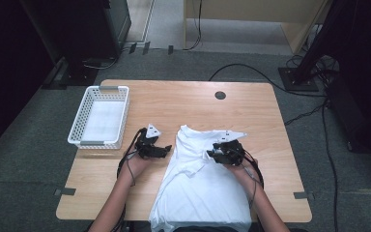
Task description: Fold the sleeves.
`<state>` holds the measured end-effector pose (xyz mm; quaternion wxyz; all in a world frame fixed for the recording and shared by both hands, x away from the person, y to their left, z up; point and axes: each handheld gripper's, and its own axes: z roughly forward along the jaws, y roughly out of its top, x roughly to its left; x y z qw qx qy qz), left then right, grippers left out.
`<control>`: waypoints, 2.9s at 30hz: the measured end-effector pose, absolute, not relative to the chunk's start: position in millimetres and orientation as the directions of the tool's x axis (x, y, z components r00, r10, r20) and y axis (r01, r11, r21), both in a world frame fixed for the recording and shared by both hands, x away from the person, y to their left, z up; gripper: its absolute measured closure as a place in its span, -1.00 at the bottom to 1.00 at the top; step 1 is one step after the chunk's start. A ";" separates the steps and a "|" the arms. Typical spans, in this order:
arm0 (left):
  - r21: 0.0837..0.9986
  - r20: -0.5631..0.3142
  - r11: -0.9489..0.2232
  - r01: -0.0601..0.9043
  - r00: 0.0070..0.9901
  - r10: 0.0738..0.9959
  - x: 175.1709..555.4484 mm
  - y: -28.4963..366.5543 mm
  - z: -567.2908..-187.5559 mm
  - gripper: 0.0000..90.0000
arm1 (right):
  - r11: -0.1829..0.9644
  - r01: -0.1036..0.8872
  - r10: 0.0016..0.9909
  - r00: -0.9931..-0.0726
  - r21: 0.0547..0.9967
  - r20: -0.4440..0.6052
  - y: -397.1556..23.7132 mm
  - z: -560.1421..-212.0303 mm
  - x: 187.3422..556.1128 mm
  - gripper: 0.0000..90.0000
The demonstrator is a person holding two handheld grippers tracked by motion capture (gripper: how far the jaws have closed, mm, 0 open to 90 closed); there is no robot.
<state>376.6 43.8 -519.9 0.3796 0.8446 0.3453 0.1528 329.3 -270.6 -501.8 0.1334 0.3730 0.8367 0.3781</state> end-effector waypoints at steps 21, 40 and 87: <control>0.748 -0.041 -0.466 0.474 0.733 0.679 385.7 31.3 -513.3 -0.31 | 0.441 0.510 0.761 -0.649 0.739 -0.007 -303.7 -493.9 344.6 0.12; 0.743 -0.045 -0.483 0.464 0.754 0.655 393.3 11.9 -509.8 -0.21 | 0.402 0.542 0.809 -0.588 0.738 -0.010 -332.0 -497.6 350.2 0.10; 0.712 -0.104 -0.471 0.521 0.742 0.662 412.9 16.9 -501.6 0.90 | 0.387 0.602 0.861 -0.507 0.698 -0.040 -340.8 -505.8 374.5 0.97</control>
